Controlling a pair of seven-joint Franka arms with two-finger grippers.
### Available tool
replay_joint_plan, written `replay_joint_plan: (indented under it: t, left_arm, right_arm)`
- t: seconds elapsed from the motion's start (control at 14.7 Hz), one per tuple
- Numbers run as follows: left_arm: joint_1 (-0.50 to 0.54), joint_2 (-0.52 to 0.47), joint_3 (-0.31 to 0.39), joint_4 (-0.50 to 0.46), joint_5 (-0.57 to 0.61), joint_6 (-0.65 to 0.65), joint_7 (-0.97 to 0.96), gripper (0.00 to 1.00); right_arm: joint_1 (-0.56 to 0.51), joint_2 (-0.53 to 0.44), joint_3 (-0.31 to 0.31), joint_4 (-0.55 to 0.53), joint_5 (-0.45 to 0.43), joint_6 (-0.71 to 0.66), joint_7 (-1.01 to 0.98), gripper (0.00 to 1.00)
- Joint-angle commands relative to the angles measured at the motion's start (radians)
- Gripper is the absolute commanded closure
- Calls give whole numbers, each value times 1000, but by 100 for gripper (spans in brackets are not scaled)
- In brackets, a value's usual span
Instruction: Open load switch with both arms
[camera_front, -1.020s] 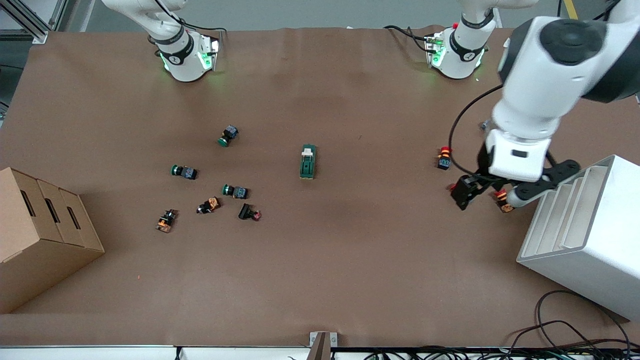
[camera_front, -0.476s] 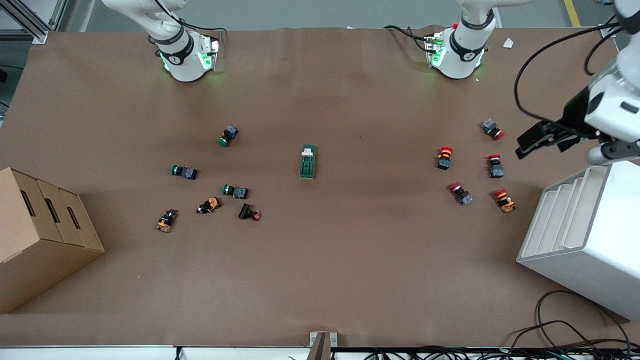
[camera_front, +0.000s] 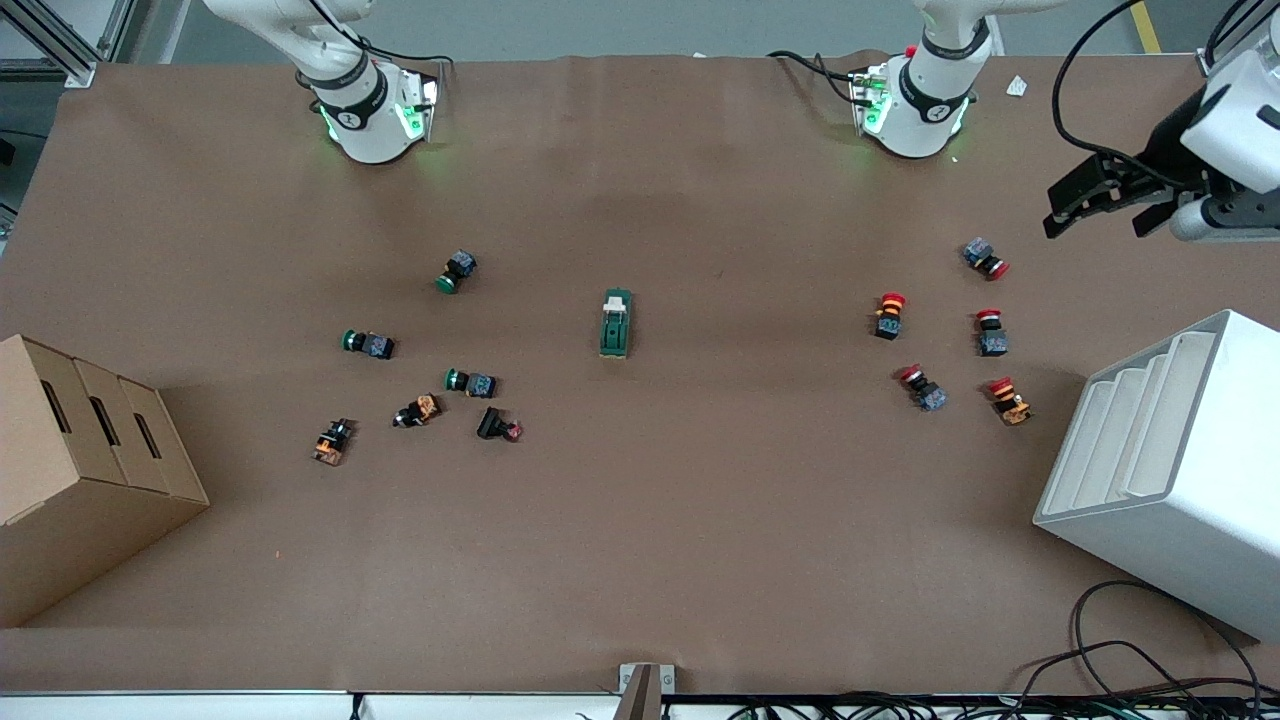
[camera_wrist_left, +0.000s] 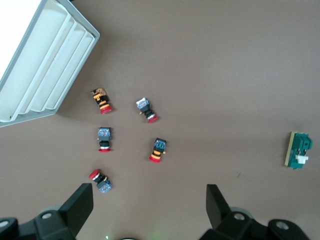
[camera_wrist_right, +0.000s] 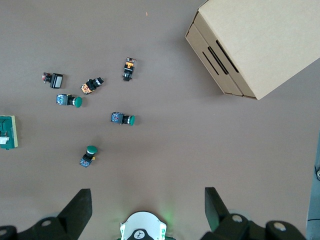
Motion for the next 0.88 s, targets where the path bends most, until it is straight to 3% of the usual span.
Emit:
replay_joint_plan:
  t: [0.0, 0.27, 0.54, 0.82]
  left_arm:
    - [-97, -57, 72, -55, 71, 6, 44, 0]
    - [-117, -77, 95, -84, 77, 26, 87, 0]
    - [-120, -94, 100, -106, 70, 37, 89, 0]
    - [-106, -84, 101, -78, 41, 37, 89, 0]
  right_arm:
    - [-3, -3, 18, -15, 5, 8, 2, 0]
    - [-2, -29, 14, -139, 14, 65, 4, 0]
    - [1, -150, 18, -311, 4, 172, 9, 0]
    - [3, -173, 57, -331, -13, 179, 74, 0]
